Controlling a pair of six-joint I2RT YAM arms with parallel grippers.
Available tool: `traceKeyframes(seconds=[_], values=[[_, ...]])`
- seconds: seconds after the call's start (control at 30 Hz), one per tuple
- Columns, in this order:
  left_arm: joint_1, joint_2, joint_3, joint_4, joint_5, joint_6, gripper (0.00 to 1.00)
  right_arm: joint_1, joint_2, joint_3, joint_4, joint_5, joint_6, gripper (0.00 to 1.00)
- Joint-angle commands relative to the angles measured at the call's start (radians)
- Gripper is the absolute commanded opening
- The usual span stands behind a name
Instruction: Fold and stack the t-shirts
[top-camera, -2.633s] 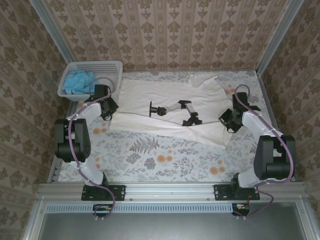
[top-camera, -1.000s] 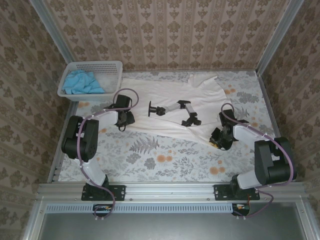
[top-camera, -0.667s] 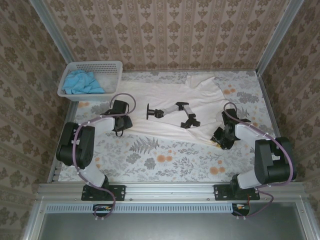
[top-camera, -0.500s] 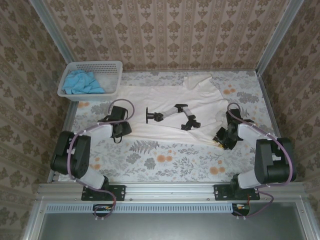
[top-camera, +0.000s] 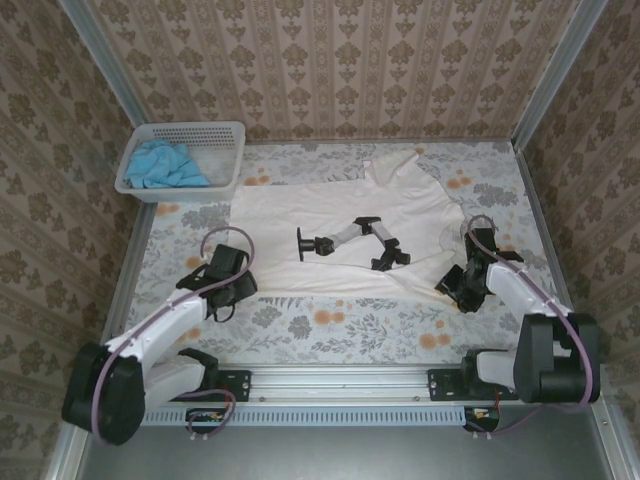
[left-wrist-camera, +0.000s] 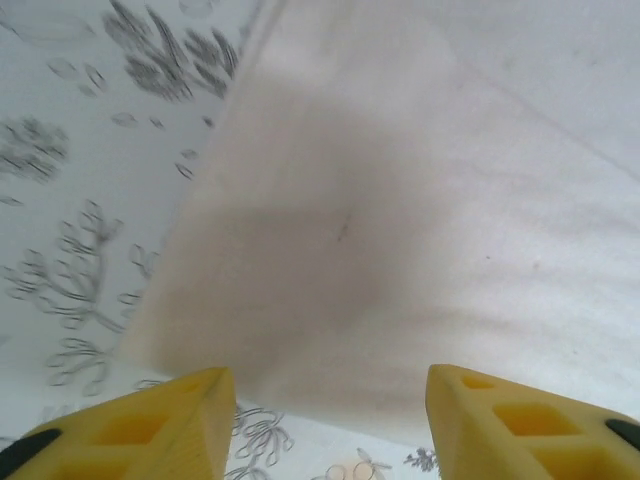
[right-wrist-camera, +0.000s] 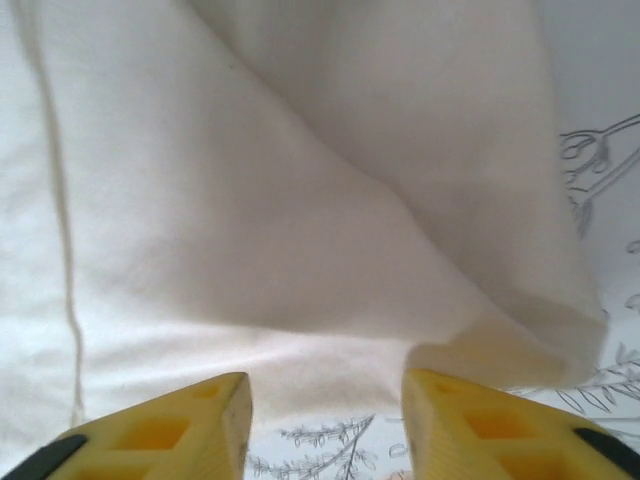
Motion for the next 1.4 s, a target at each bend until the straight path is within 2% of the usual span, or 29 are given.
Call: traceKeyframes(seconds=[0.0, 0.07, 0.13, 0.23, 0.33, 0.43, 0.5, 0.57, 0.7, 0.83, 1.1, 1.37], values=[[0.002, -0.034, 0.109, -0.107, -0.11, 0.036, 0.58, -0.005, -0.063, 0.059, -0.061, 0.056, -0.003, 0.52], [-0.002, -0.016, 0.181, -0.101, -0.105, 0.078, 0.59, -0.001, -0.086, 0.088, -0.043, 0.065, 0.001, 0.56], [-0.025, 0.022, 0.241, -0.042, -0.053, 0.142, 0.62, 0.005, -0.102, 0.094, 0.005, 0.028, 0.004, 0.58], [-0.168, 0.135, 0.361, 0.053, 0.003, 0.262, 0.64, 0.02, -0.115, 0.07, 0.127, -0.08, 0.006, 0.62], [-0.293, 0.306, 0.479, 0.178, 0.148, 0.381, 0.63, 0.037, -0.1, 0.059, 0.214, -0.059, 0.007, 0.65], [-0.411, 0.495, 0.627, 0.211, 0.25, 0.503, 0.61, 0.031, -0.044, 0.056, 0.267, -0.028, 0.035, 0.63], [-0.474, 0.608, 0.701, 0.232, 0.315, 0.57, 0.6, 0.024, 0.0, 0.051, 0.306, -0.022, 0.056, 0.58], [-0.515, 0.706, 0.766, 0.242, 0.422, 0.624, 0.62, 0.015, 0.058, 0.054, 0.332, -0.029, 0.07, 0.54], [-0.559, 0.831, 0.867, 0.19, 0.53, 0.667, 0.67, 0.006, 0.122, 0.054, 0.358, -0.047, 0.078, 0.5], [-0.587, 0.926, 0.948, 0.134, 0.564, 0.643, 0.68, 0.003, 0.094, 0.03, 0.372, -0.03, 0.086, 0.52], [-0.645, 1.004, 1.026, 0.076, 0.499, 0.54, 0.67, -0.017, 0.038, -0.046, 0.417, -0.017, 0.136, 0.55], [-0.698, 1.033, 1.062, 0.023, 0.444, 0.781, 0.62, -0.019, 0.076, -0.043, 0.434, -0.034, 0.136, 0.55]])
